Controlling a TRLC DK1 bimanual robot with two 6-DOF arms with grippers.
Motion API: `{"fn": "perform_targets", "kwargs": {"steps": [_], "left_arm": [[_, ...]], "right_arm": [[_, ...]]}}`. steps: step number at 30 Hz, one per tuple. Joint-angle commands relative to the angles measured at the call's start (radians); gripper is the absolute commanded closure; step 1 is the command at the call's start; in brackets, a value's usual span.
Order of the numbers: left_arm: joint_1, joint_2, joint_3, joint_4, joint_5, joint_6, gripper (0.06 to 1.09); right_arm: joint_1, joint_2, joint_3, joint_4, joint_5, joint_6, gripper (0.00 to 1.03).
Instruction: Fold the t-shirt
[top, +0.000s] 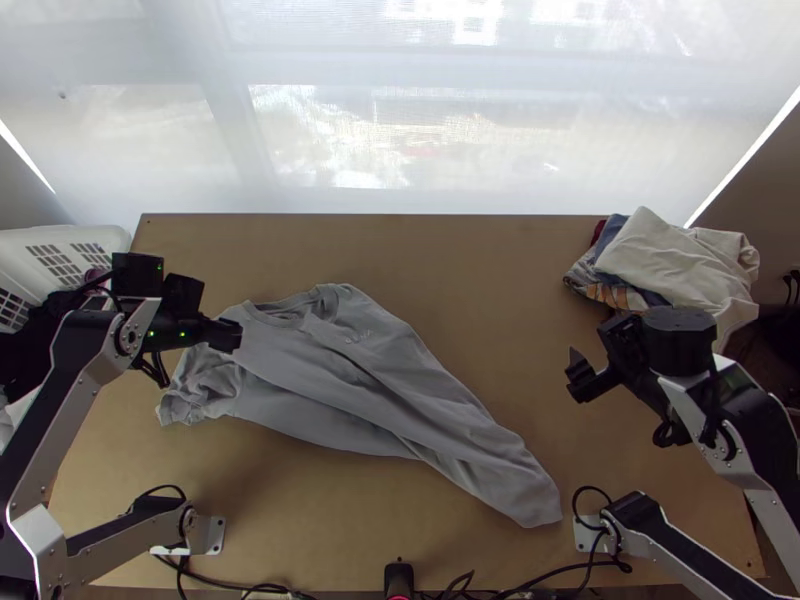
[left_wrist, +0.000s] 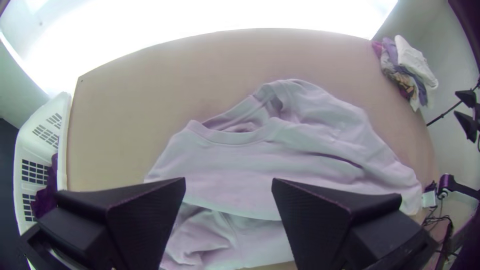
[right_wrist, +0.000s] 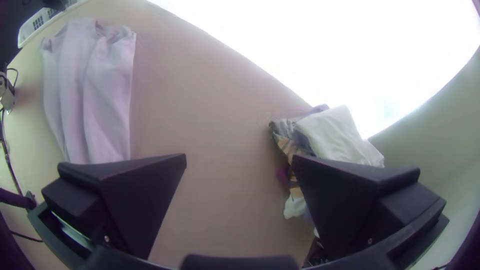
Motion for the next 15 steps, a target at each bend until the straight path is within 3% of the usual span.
{"fn": "perform_targets", "kwargs": {"steps": [1, 7, 15], "left_arm": [[0.049, 0.094, -0.106, 0.207, -0.094, 0.036, 0.24], [0.050, 0.251, -0.089, 0.345, -0.140, 0.042, 0.24], [0.049, 0.444, -0.016, 0.368, -0.186, 0.028, 0.24]], "right_arm": [[0.089, 0.121, 0.090, 0.014, -0.012, -0.002, 0.05], [0.101, 0.139, 0.077, 0.016, -0.012, -0.002, 0.05], [0.104, 0.177, 0.072, 0.060, -0.012, -0.013, 0.05]]}}
